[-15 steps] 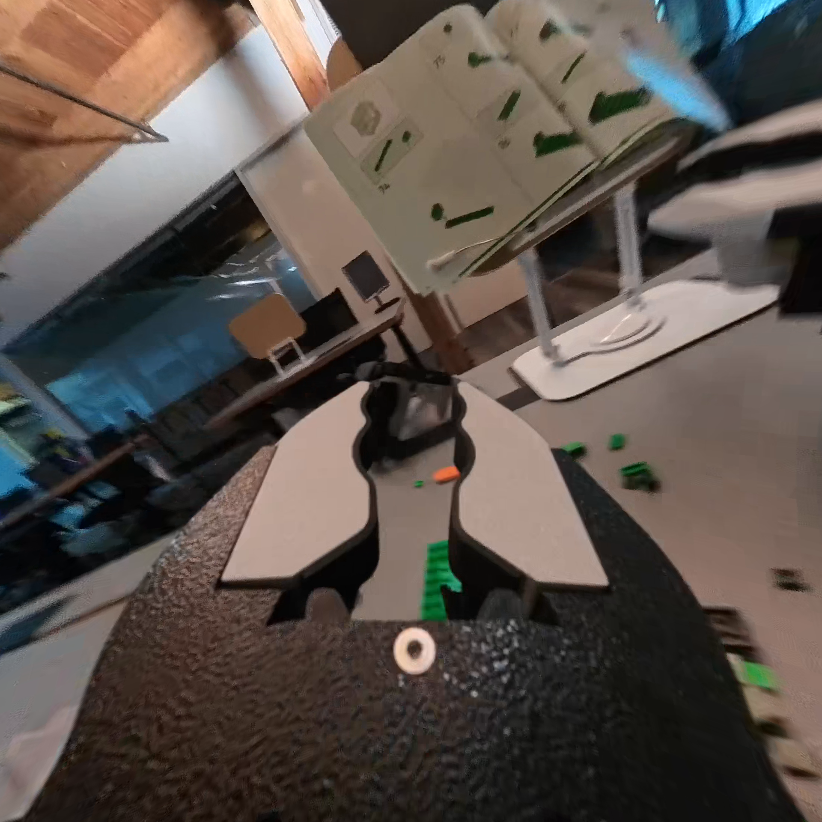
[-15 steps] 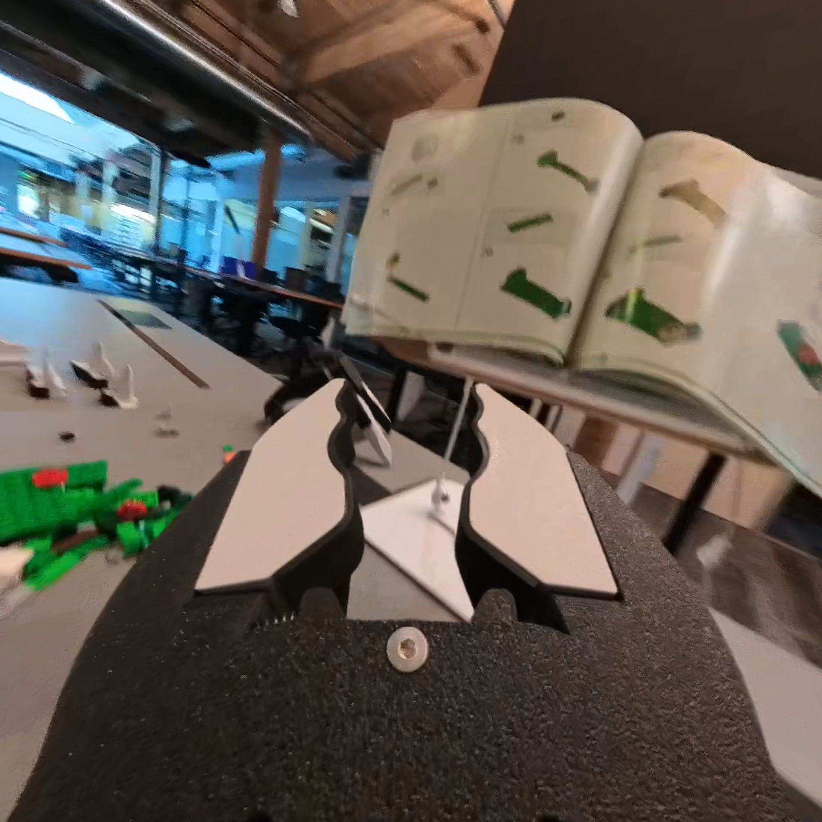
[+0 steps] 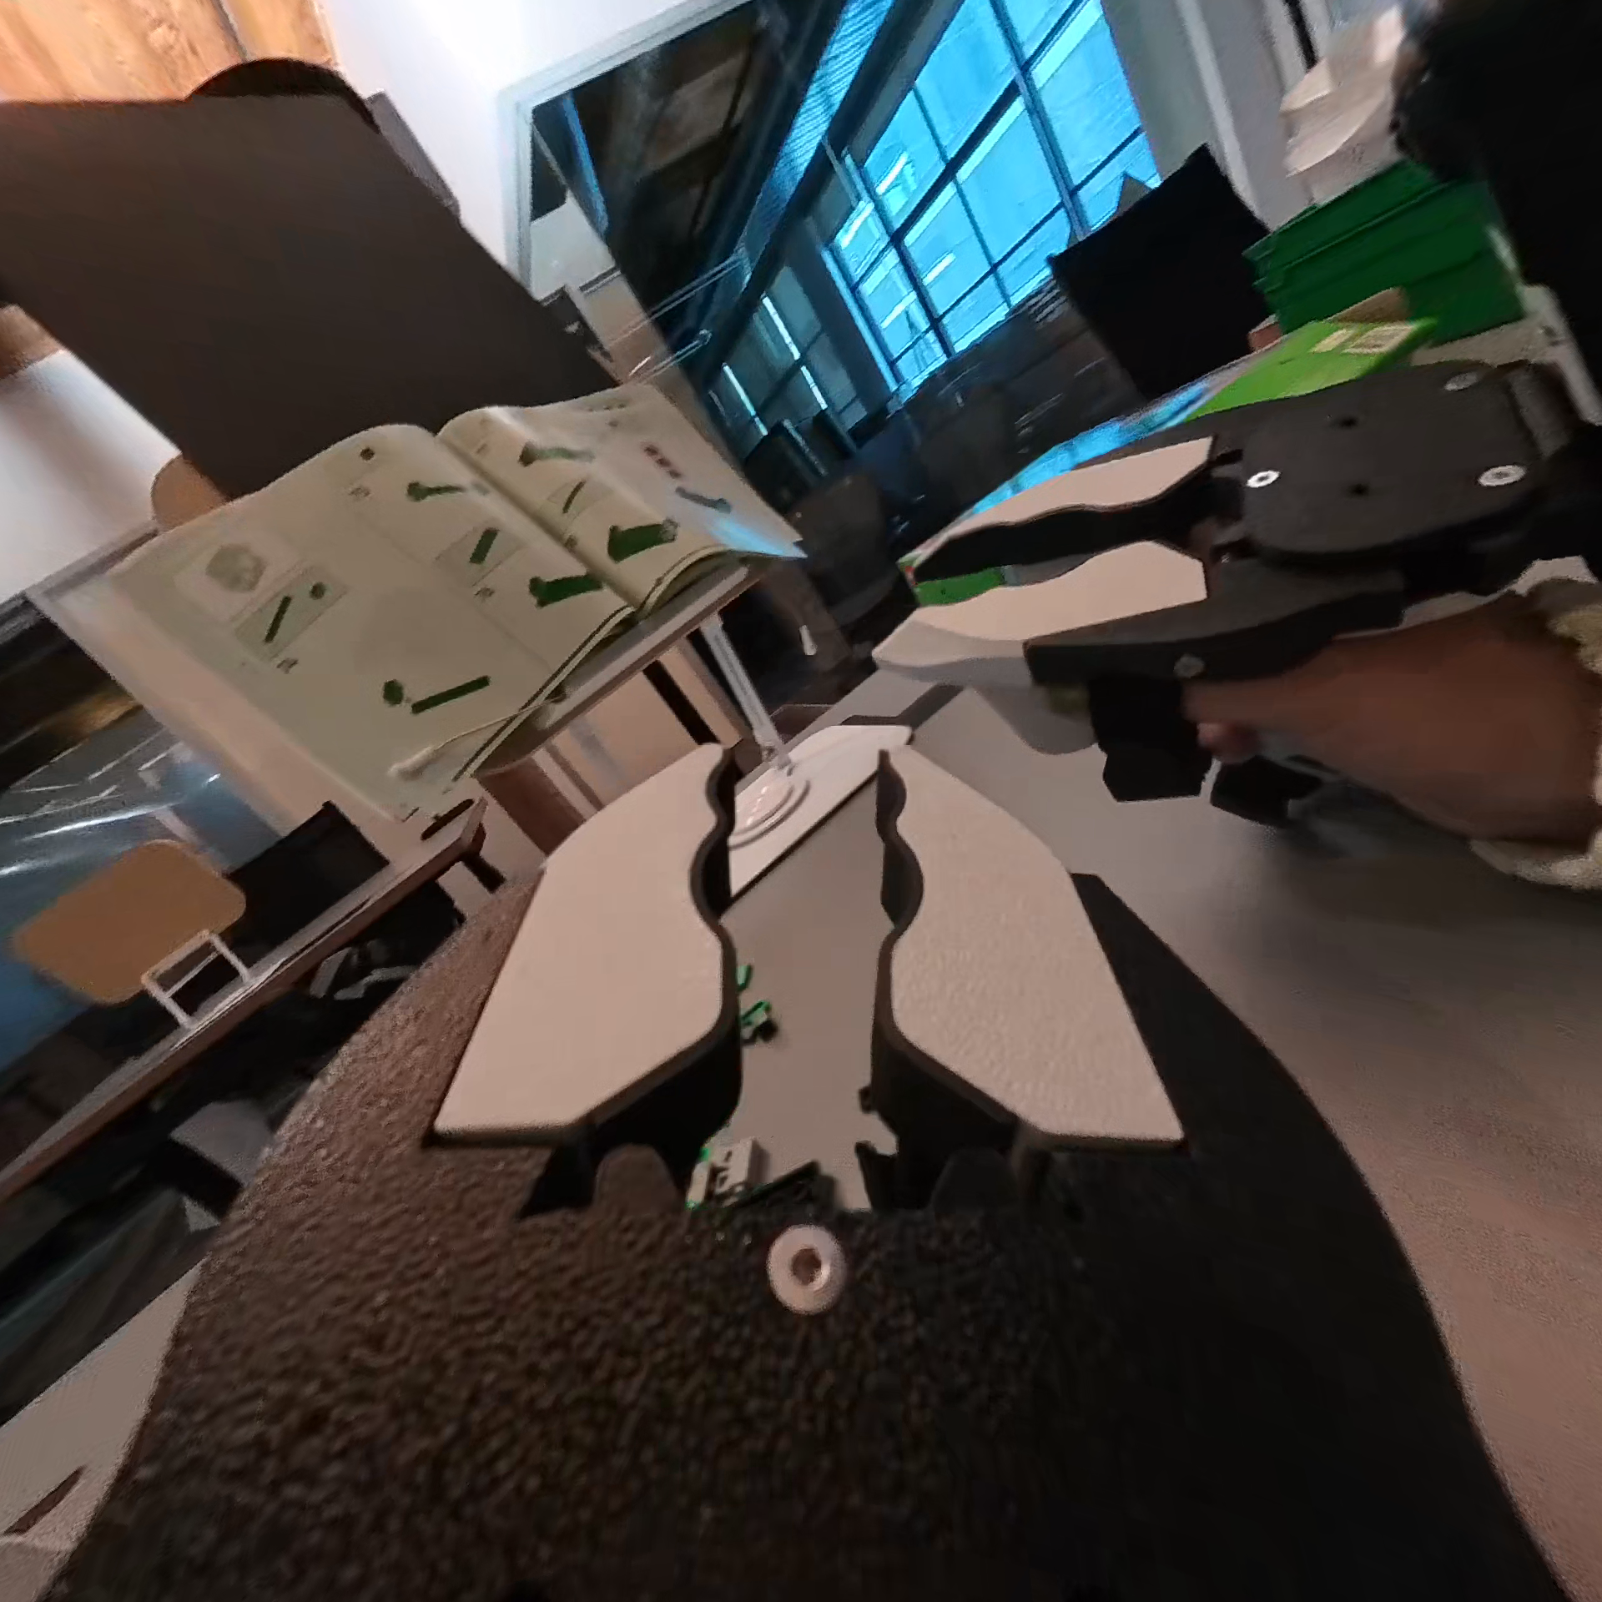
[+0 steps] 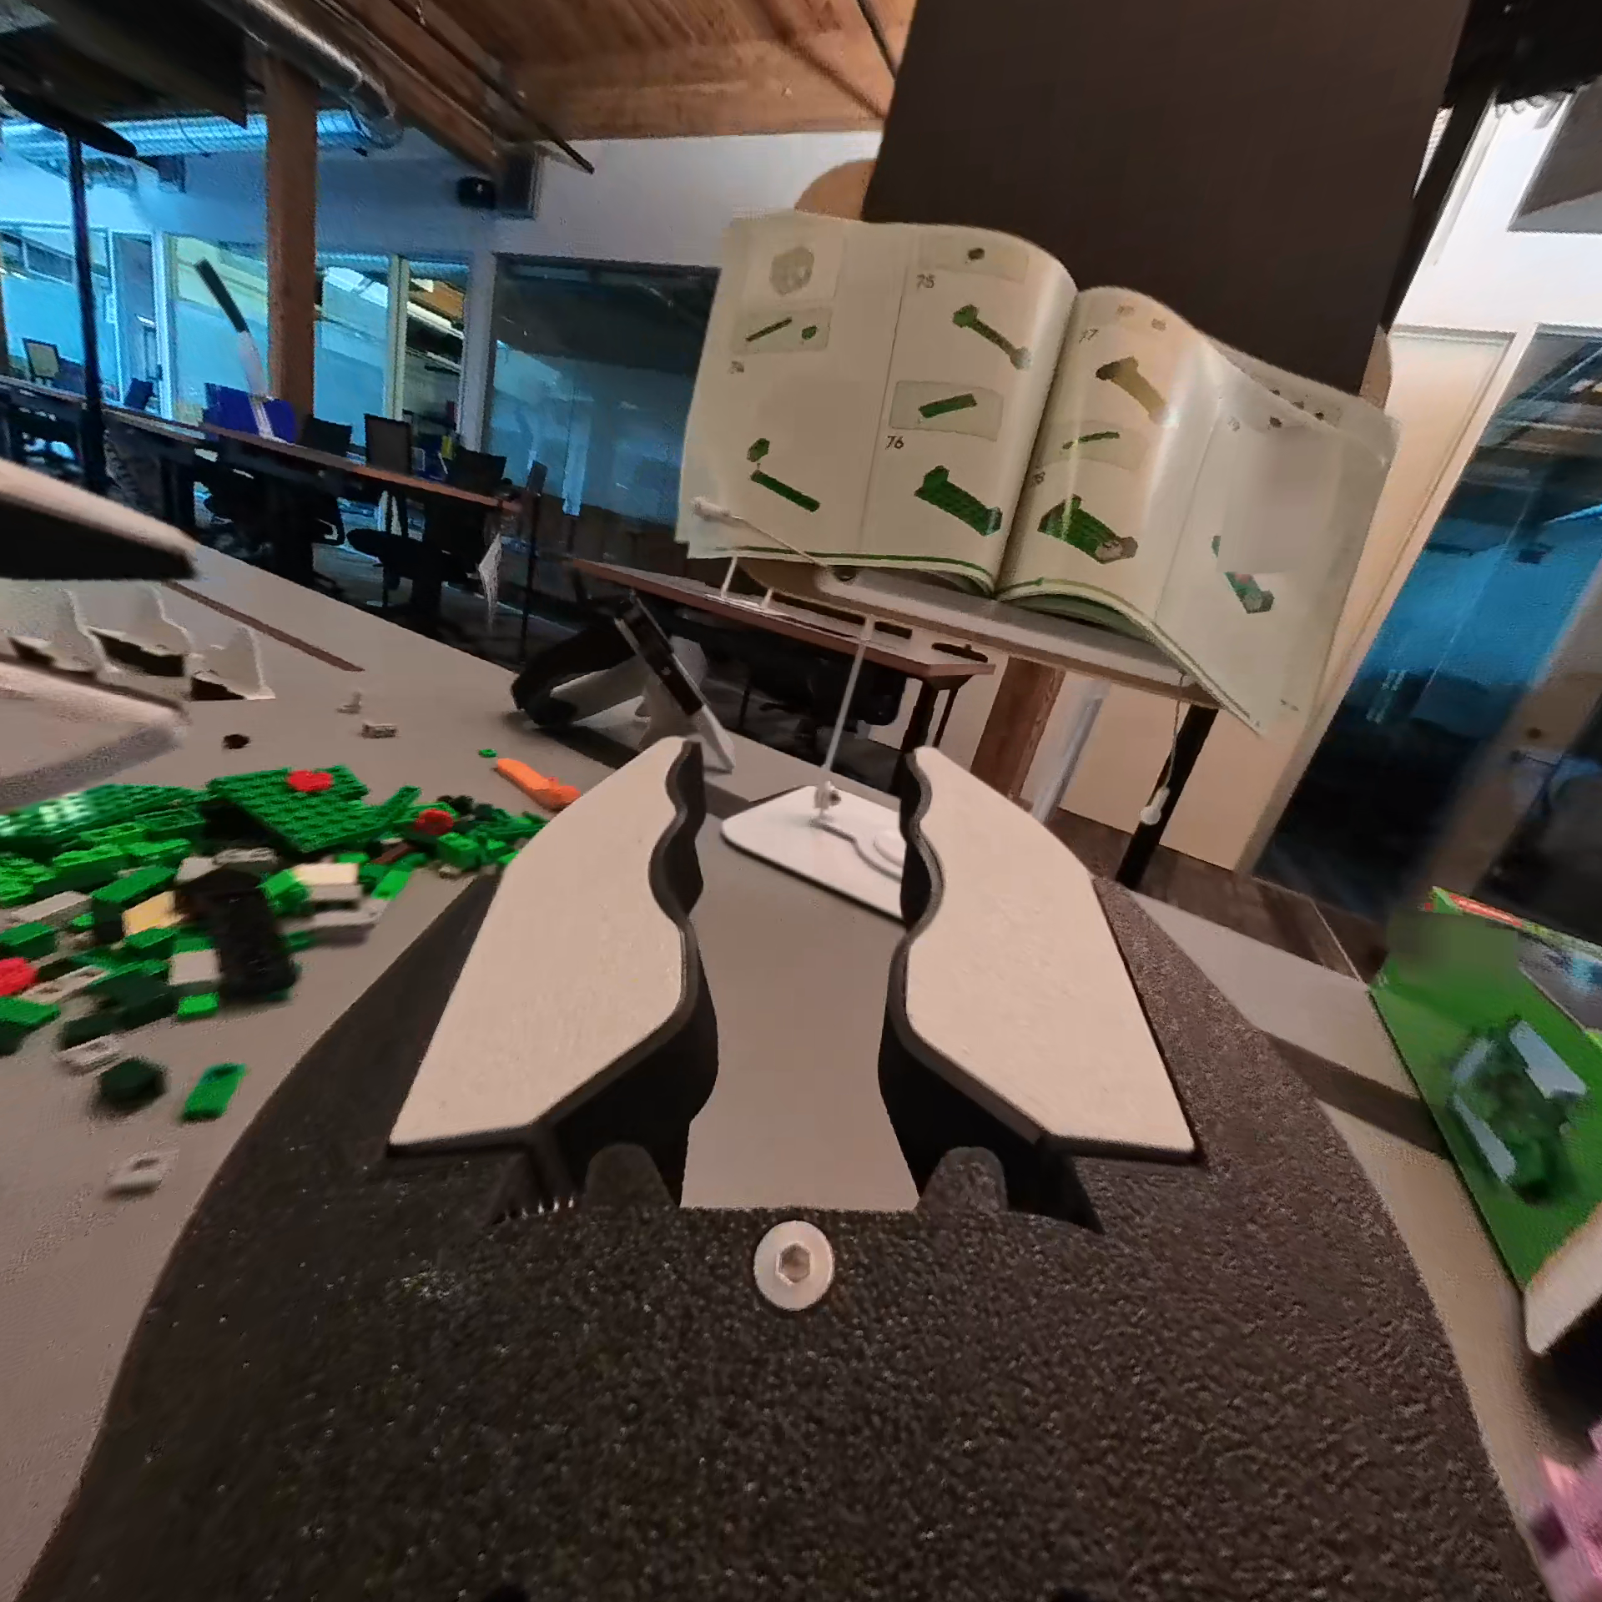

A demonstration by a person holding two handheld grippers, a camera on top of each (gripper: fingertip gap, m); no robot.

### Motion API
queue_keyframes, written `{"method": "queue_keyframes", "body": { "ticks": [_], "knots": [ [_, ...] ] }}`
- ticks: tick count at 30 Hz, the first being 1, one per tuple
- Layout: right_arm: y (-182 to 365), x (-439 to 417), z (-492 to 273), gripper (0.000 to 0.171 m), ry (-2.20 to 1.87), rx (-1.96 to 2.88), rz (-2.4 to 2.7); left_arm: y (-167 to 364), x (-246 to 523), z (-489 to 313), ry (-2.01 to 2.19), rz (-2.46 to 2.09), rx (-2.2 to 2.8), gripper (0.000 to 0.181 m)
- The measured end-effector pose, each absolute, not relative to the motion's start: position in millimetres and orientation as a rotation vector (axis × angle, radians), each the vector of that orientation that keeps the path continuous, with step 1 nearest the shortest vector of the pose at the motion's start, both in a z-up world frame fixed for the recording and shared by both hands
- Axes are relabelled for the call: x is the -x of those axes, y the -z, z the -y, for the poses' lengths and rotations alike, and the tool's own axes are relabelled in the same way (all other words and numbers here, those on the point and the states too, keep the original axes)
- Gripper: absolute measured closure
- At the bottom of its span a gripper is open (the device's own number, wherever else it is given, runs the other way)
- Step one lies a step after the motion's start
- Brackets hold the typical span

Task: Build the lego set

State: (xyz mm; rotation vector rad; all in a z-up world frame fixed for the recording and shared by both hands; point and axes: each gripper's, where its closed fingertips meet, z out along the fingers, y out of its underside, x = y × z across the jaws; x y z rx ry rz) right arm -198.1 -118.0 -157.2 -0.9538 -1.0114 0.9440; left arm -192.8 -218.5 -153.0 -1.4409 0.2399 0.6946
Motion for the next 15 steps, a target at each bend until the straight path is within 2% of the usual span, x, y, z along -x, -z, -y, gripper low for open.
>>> {"method": "queue_keyframes", "body": {
  "ticks": [8,15],
  "knots": [
    [165.4,202.1,140.4,0.132,-0.808,0.889,1.12,172.6,168.2,209.0,-0.573,-0.305,1.489,0.151],
    [162.3,206.4,146.5,0.134,-0.862,0.842,1.136,176.9,171.1,207.0,-0.534,-0.284,1.504,0.151]
  ]
}}
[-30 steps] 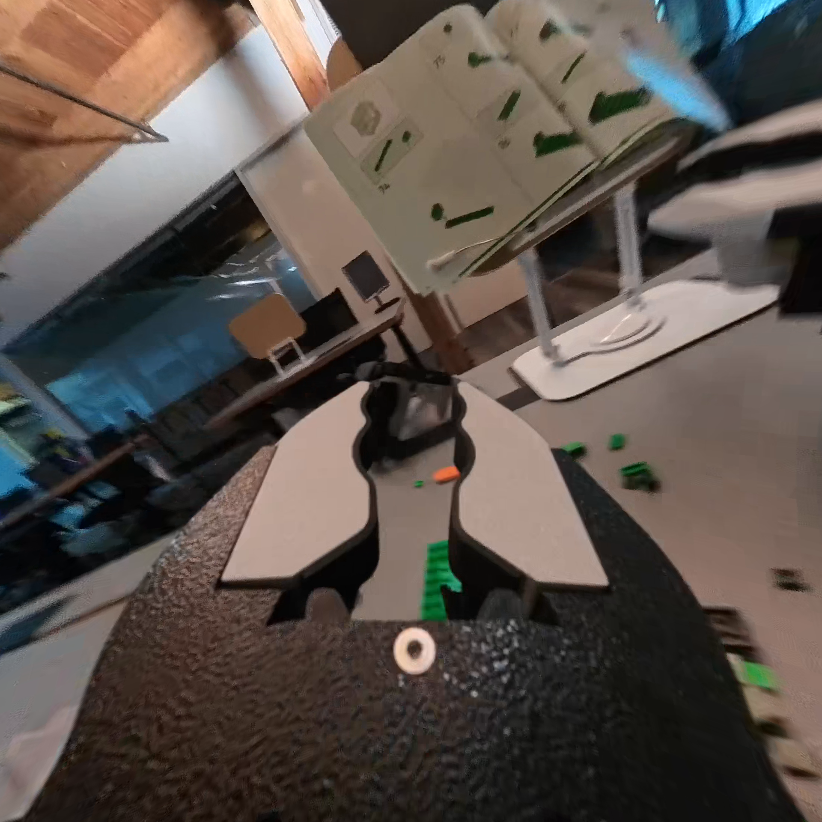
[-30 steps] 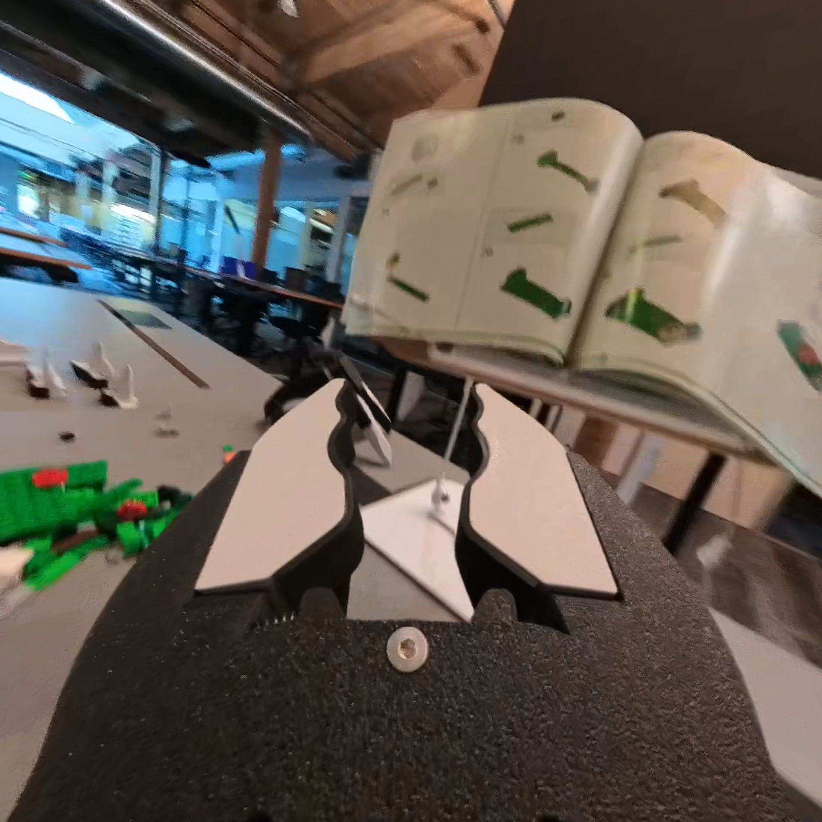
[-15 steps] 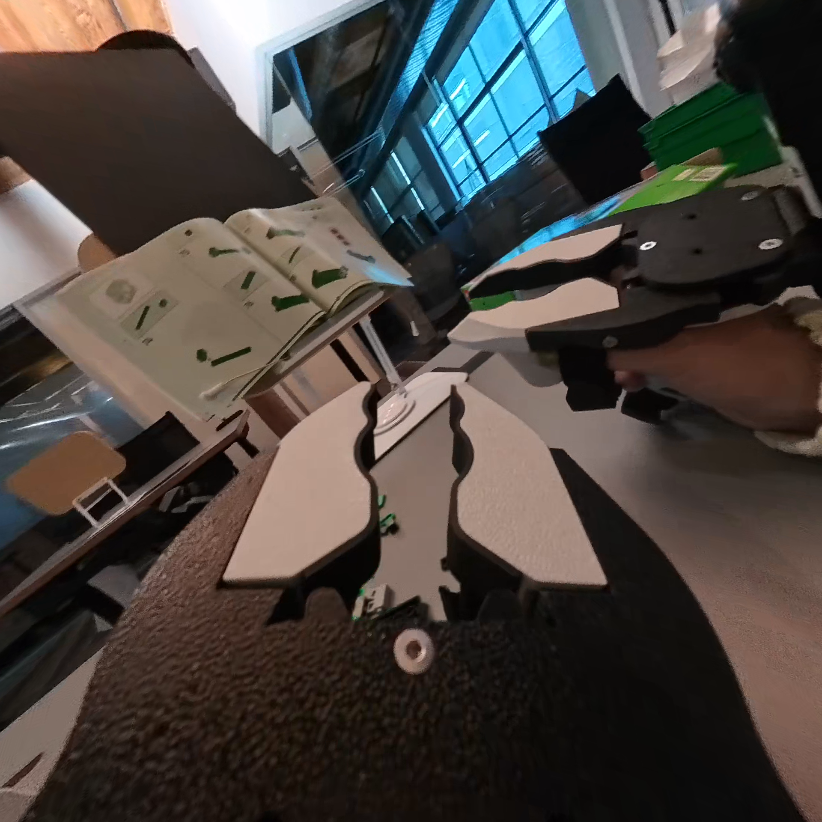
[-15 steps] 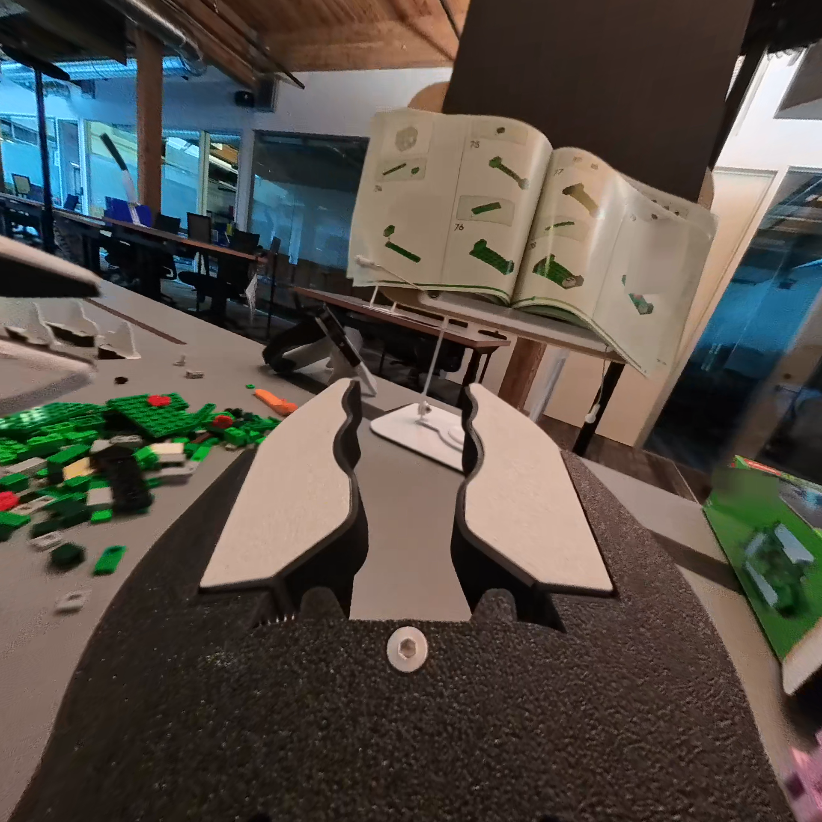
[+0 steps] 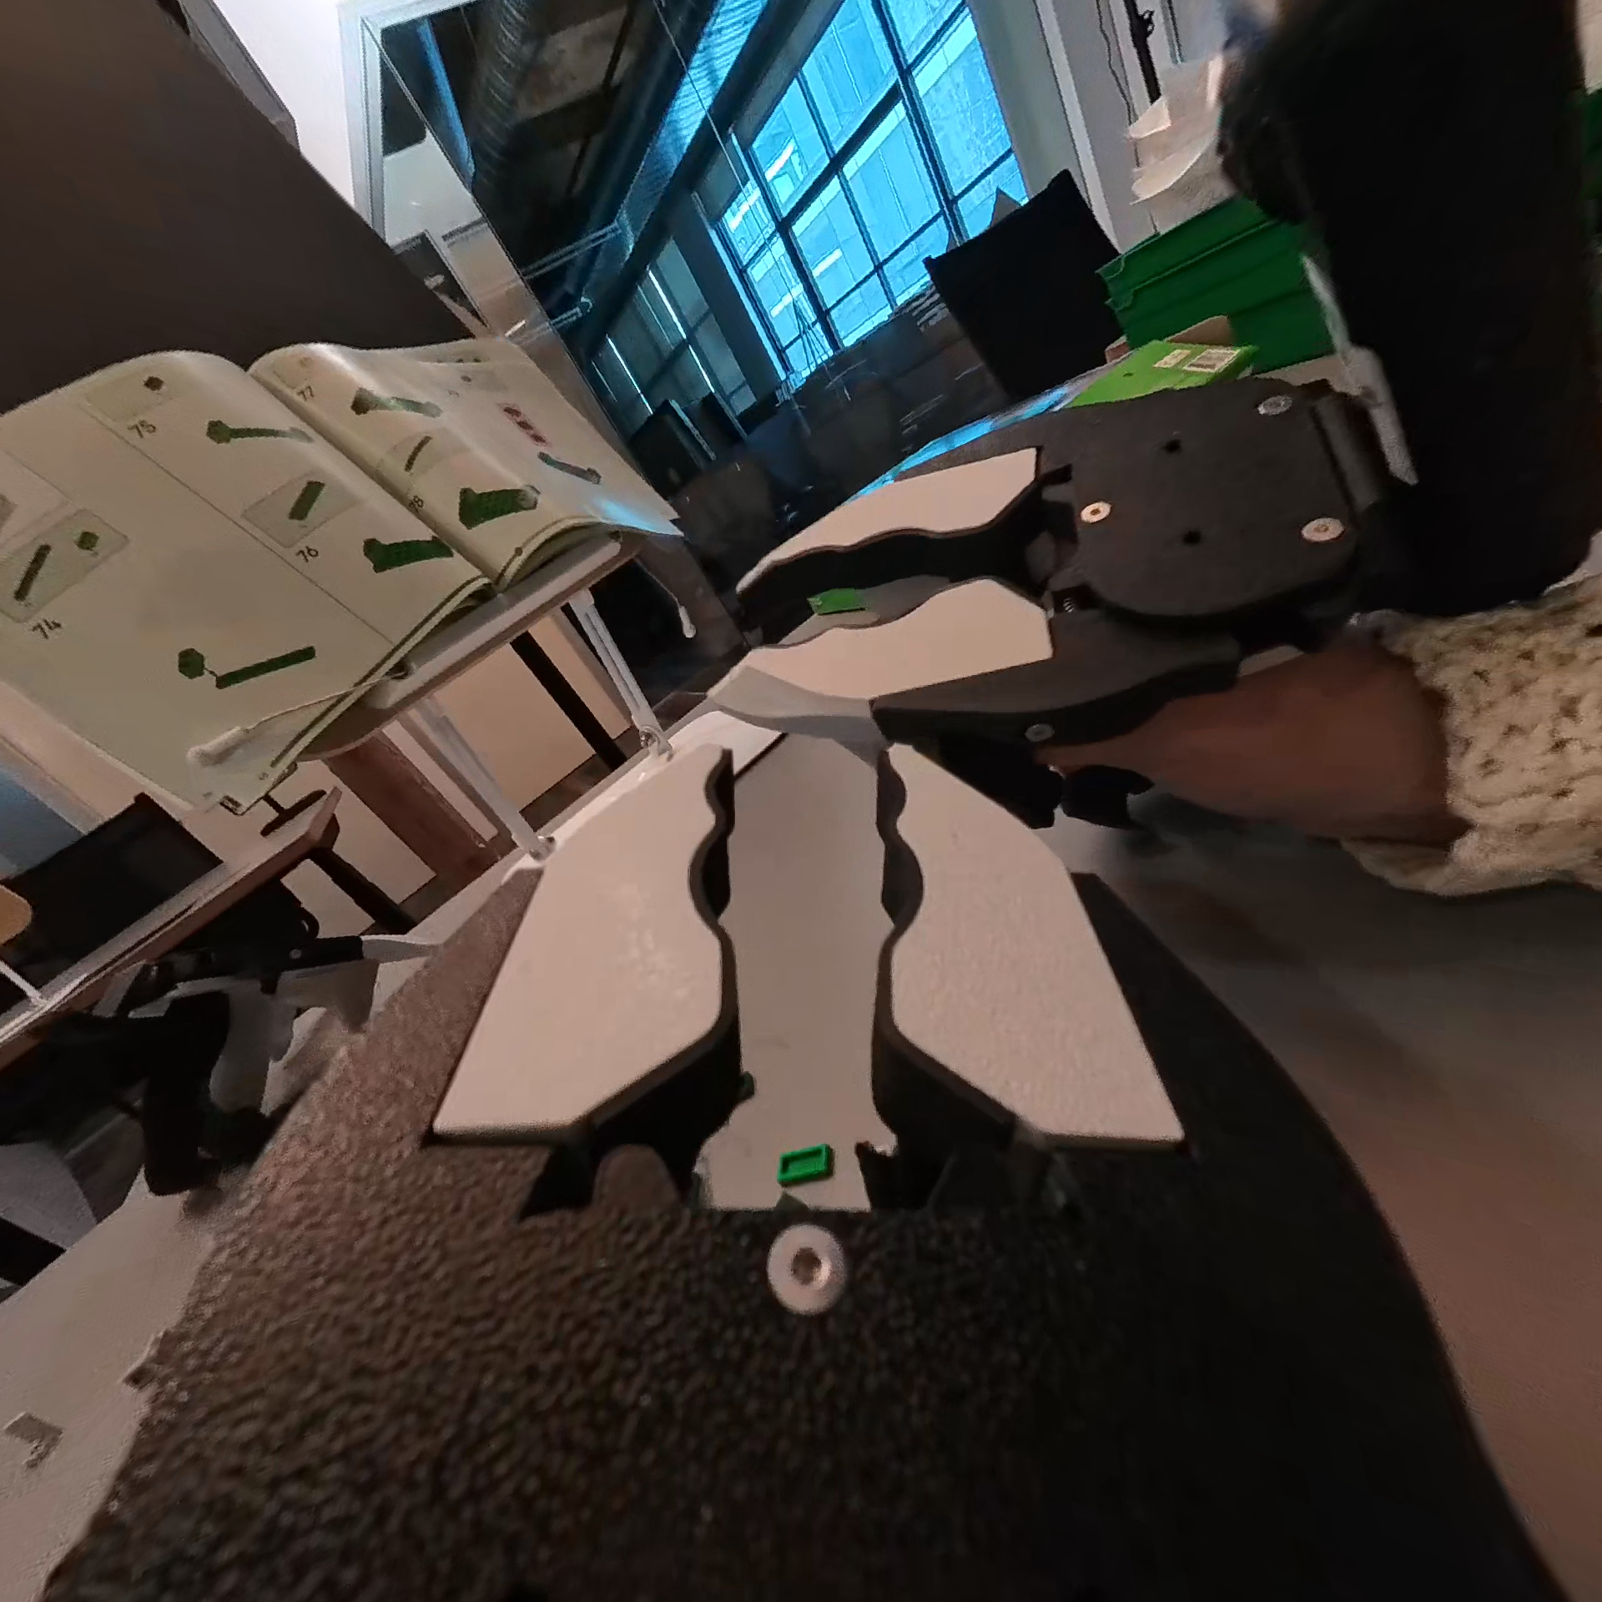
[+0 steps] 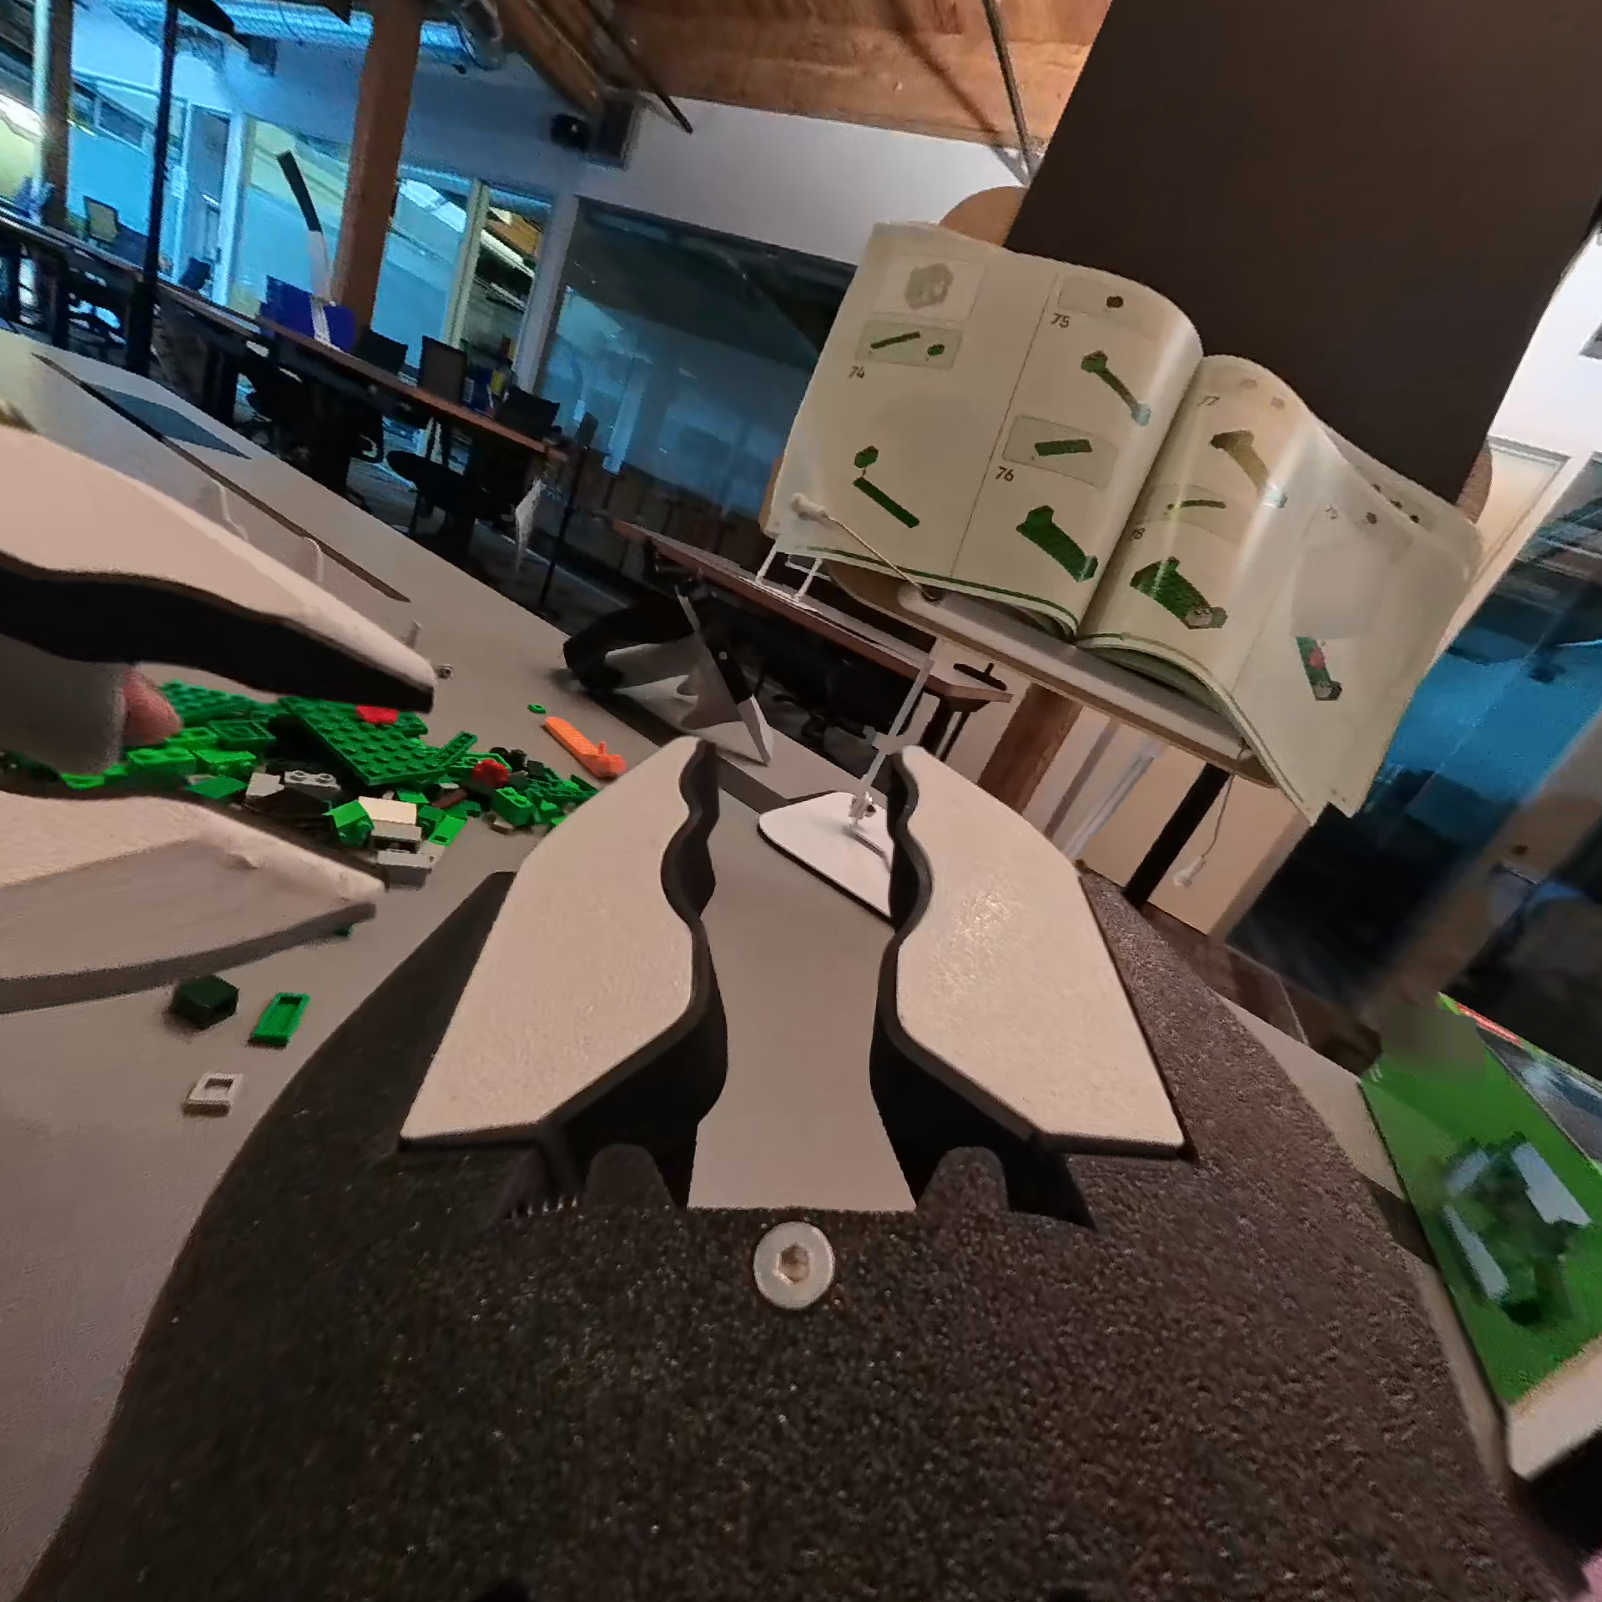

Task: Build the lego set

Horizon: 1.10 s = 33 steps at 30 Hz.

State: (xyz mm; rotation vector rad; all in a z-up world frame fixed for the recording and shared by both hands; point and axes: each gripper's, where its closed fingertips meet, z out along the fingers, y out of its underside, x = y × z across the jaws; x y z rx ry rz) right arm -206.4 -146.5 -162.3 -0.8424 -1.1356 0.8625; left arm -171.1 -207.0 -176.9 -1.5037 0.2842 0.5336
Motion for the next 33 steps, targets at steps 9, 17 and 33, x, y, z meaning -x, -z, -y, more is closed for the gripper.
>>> {"method": "queue_keyframes", "body": {
  "ticks": [9,17,33],
  "knots": [
    [166.9,226.8,159.1,0.134,-1.003,0.796,1.219,175.3,183.8,208.0,-0.48,-0.222,1.492,0.149],
    [169.7,249.0,167.9,0.135,-1.152,0.764,1.288,171.5,166.0,209.8,-0.41,-0.321,1.41,0.164],
    [163.5,251.1,180.8,0.139,-1.238,0.676,1.307,175.3,164.7,210.3,-0.428,-0.352,1.421,0.162]
  ]
}}
